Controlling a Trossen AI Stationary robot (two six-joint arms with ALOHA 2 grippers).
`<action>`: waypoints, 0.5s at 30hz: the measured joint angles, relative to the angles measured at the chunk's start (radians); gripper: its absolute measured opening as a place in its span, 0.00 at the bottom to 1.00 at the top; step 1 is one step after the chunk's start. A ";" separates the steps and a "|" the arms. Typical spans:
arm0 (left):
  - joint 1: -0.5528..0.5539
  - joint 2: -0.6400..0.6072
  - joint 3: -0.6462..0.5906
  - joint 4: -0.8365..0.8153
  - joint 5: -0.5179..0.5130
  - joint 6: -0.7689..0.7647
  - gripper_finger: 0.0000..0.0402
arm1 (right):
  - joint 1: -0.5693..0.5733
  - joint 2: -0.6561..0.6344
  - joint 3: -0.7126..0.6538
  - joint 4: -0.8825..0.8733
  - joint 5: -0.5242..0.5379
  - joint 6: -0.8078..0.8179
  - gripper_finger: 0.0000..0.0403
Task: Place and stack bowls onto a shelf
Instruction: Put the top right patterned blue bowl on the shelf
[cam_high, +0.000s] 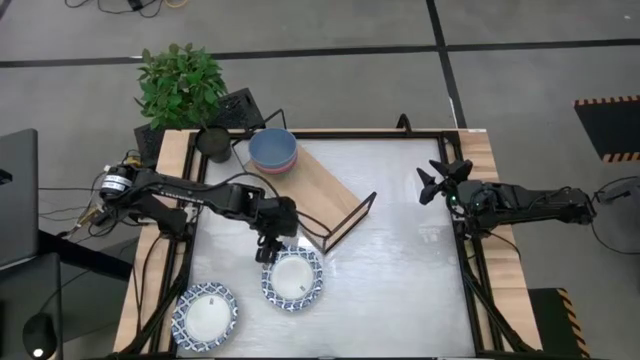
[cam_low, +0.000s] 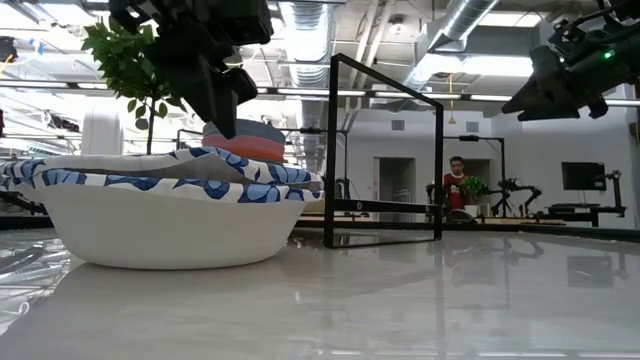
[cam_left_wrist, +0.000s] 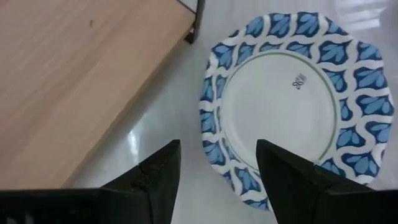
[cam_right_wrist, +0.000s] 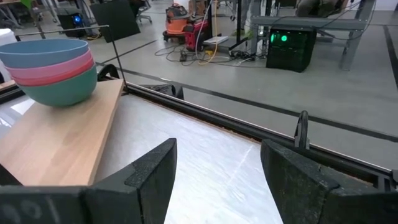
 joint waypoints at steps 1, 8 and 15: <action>0.000 0.000 0.000 -0.002 0.007 0.003 0.48 | 0.000 0.000 0.000 0.000 0.000 0.000 0.64; -0.045 0.000 0.000 -0.120 0.108 0.006 0.48 | 0.000 0.000 0.000 0.000 0.000 -0.003 0.64; -0.186 0.000 0.000 -0.138 0.065 0.009 0.48 | 0.000 0.000 0.000 0.001 0.000 0.067 0.64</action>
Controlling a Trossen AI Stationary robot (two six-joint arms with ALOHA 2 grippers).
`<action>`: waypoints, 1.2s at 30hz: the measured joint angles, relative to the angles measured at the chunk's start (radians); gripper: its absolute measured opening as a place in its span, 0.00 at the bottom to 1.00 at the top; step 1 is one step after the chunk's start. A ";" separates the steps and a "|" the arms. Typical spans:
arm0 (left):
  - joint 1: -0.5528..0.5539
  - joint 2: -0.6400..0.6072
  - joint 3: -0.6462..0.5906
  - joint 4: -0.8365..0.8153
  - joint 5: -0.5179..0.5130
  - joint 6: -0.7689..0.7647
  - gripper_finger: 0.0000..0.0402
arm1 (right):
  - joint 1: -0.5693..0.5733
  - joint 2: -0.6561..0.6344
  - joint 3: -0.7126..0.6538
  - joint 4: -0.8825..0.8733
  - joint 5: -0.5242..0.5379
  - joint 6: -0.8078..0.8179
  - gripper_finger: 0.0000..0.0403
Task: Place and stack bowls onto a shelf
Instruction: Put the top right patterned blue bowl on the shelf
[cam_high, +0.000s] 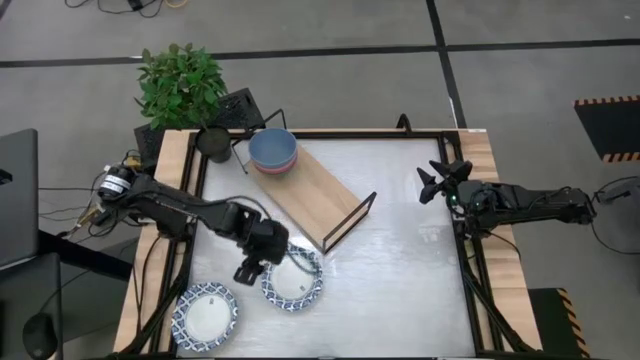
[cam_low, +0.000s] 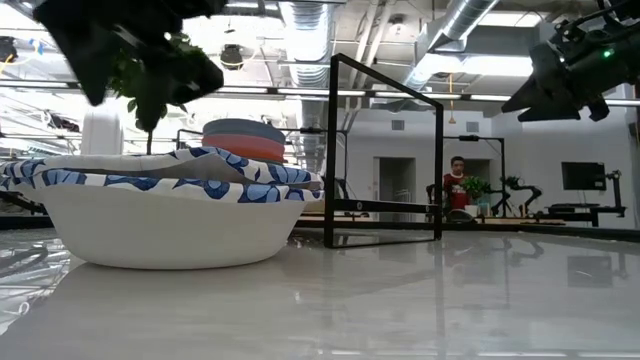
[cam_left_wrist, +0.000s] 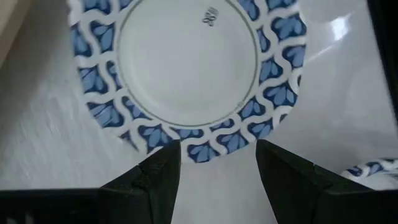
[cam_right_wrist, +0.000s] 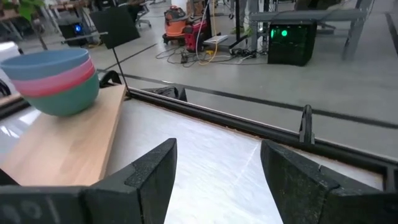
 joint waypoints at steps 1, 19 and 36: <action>-0.025 0.000 0.000 0.001 -0.023 -0.002 0.48 | 0.000 0.000 0.000 0.000 0.000 0.013 0.64; -0.390 0.046 0.000 0.140 -0.401 -0.141 0.48 | 0.001 0.000 0.000 -0.004 -0.054 0.091 0.64; -0.385 0.142 0.000 0.115 -0.425 0.004 0.47 | 0.002 0.000 0.000 -0.008 -0.054 0.091 0.64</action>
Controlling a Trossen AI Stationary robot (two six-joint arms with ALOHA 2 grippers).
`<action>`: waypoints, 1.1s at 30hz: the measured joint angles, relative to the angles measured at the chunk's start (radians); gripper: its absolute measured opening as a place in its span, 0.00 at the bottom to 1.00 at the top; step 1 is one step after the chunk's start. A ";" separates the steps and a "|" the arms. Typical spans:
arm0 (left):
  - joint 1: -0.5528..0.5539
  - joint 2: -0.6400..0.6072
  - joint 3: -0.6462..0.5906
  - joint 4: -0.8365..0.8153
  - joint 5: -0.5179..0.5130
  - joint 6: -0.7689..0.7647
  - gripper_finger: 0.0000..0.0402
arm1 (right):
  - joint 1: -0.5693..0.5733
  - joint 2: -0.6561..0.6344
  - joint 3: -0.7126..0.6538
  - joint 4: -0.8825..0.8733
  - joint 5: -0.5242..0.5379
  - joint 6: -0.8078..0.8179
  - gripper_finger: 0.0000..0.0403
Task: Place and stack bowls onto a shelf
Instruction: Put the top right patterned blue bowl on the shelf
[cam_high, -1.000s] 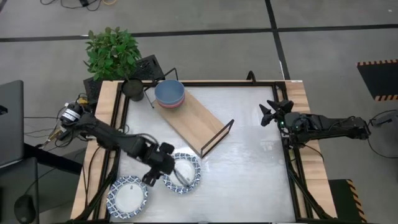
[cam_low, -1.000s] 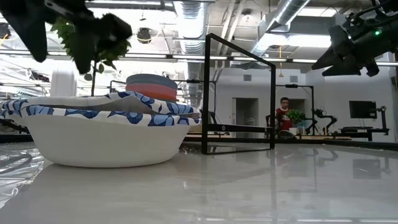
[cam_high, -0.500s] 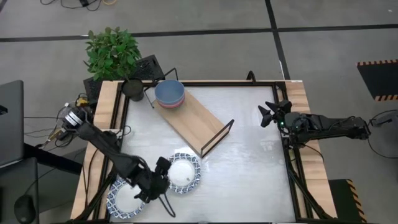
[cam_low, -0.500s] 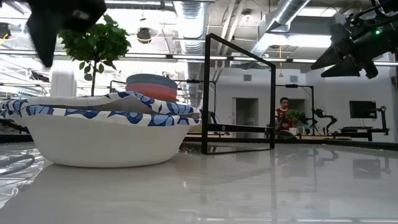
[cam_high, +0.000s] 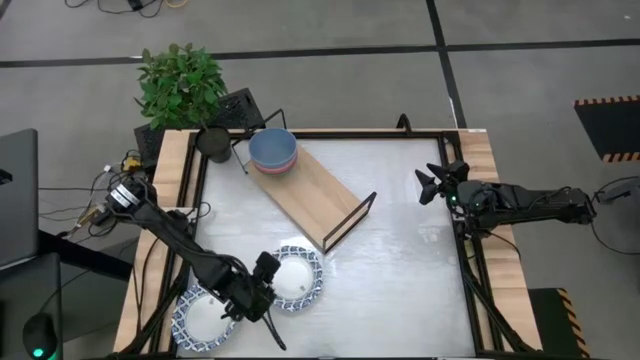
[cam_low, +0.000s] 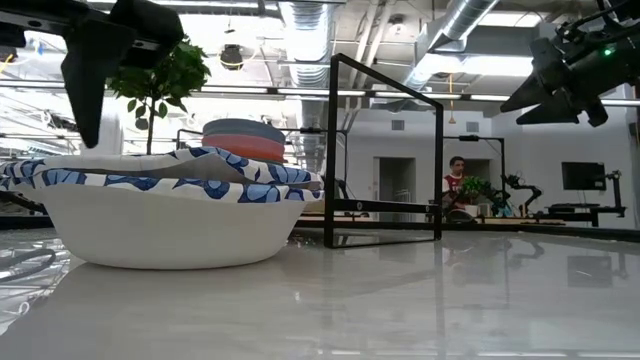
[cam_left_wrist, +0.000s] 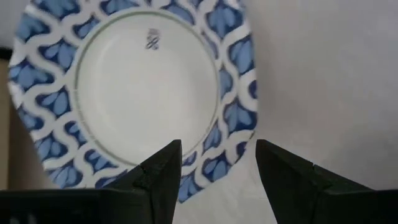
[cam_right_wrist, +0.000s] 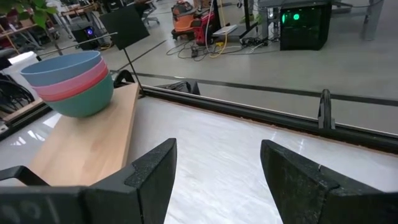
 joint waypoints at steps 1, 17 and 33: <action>0.000 0.002 0.000 0.002 0.005 0.009 0.47 | 0.000 0.000 0.000 0.000 0.000 0.000 0.64; 0.006 0.039 0.000 0.055 0.035 0.133 0.41 | 0.000 0.000 0.000 -0.005 0.000 0.005 0.64; 0.042 0.039 0.000 0.062 0.032 0.143 0.41 | 0.000 0.000 0.000 -0.019 0.000 0.008 0.64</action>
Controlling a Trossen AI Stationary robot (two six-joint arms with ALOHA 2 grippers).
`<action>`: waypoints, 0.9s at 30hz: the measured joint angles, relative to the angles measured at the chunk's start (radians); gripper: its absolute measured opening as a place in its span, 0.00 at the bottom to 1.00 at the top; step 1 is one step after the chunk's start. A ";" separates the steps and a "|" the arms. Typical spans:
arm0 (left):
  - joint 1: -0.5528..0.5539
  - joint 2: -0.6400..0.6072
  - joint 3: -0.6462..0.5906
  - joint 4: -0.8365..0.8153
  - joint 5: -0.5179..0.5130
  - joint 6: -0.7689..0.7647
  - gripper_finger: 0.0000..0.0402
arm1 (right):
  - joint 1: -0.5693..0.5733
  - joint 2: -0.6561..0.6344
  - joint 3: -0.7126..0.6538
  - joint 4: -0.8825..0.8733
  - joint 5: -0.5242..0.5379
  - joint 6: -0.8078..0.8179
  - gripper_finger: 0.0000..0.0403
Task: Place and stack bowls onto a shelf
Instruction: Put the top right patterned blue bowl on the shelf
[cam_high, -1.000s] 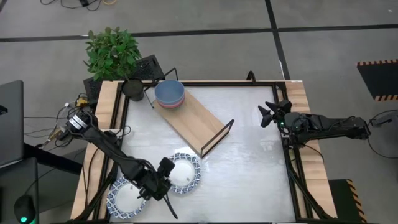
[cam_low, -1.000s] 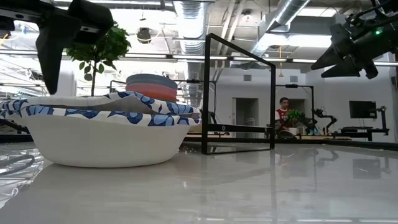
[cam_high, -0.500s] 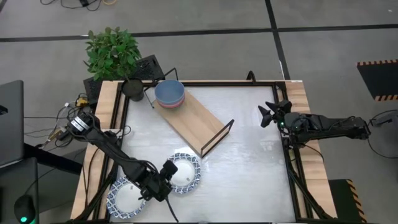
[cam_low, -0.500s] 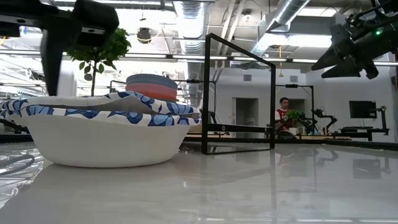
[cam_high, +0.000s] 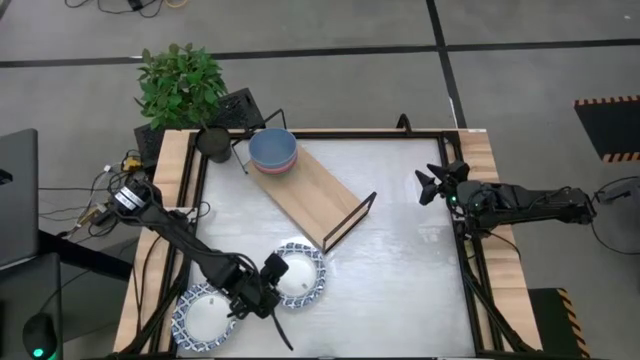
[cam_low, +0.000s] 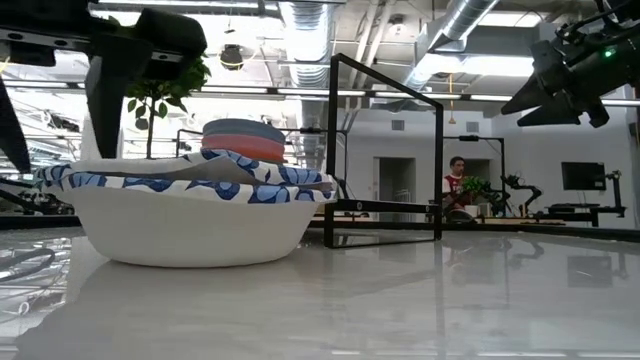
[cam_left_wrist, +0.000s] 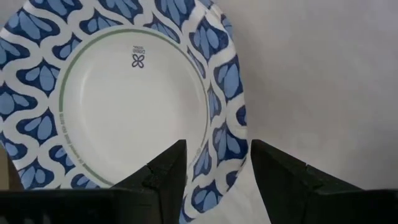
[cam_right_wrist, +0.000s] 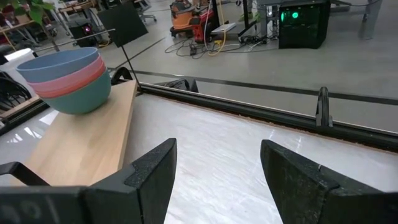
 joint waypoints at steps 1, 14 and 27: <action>0.004 0.000 0.000 0.003 0.001 0.000 0.41 | 0.000 0.000 0.000 0.000 0.000 0.000 0.64; 0.027 0.000 0.000 0.005 0.010 0.004 0.33 | 0.000 0.000 0.000 -0.004 0.000 0.000 0.64; 0.046 0.000 0.000 0.005 0.012 0.007 0.04 | 0.000 0.000 0.000 -0.004 0.000 0.000 0.64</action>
